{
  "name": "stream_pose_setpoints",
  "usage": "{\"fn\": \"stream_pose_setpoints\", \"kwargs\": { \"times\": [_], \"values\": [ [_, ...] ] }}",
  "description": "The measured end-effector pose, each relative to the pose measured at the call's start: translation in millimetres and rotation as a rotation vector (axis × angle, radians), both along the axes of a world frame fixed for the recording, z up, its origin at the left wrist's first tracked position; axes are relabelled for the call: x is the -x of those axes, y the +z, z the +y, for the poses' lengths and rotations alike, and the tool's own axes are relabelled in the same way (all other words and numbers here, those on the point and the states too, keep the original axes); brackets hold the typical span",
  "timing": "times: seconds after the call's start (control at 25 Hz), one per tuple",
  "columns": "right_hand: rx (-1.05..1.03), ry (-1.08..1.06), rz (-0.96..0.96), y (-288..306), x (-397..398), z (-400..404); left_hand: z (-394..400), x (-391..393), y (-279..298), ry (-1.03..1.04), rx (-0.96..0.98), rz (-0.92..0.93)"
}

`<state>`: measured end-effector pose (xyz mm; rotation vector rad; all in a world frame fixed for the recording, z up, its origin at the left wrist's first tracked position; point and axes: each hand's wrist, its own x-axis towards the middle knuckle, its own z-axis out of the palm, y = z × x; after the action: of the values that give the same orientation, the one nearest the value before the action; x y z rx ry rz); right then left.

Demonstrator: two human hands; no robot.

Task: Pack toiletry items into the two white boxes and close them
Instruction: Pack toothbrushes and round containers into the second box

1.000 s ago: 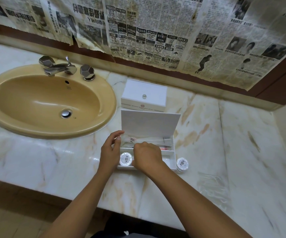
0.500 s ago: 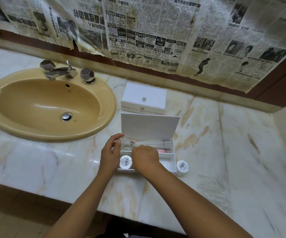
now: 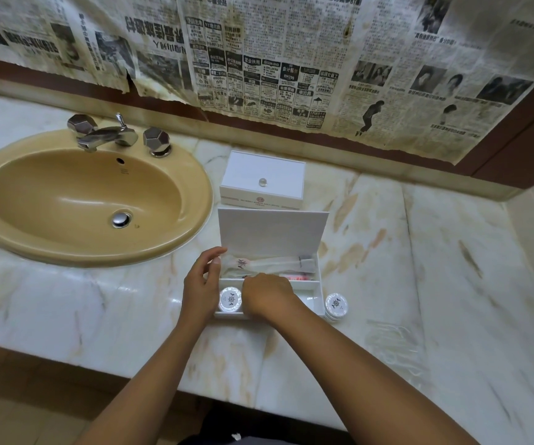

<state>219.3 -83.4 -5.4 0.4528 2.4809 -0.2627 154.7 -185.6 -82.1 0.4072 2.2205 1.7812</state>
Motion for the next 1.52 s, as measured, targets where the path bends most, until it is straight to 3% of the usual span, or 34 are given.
{"fn": "stream_pose_setpoints", "kwargs": {
  "times": [0.16,0.48,0.72,1.0,1.32,1.52],
  "values": [
    [0.060,-0.051,0.073,4.0,-9.8,3.1,0.1,0.0,-0.7,0.002,0.021,0.006],
    [0.134,-0.530,0.632,14.9,-57.2,65.2,0.2,0.0,-5.9,0.013,0.031,0.019],
    [0.058,-0.686,0.550,-16.3,-102.4,103.2,0.8,-0.8,-5.0,0.014,0.033,0.025],
    [0.116,-0.643,0.333,-33.8,-116.8,99.6,1.9,-2.8,-1.9,0.013,0.041,0.033],
    [0.079,-0.681,0.483,-7.2,-105.8,101.4,0.3,-1.1,-3.9,0.010,0.035,0.022],
    [0.137,-0.569,0.657,30.9,-82.8,74.8,0.2,-0.9,-4.2,0.019,0.021,0.001]
  ]
}}
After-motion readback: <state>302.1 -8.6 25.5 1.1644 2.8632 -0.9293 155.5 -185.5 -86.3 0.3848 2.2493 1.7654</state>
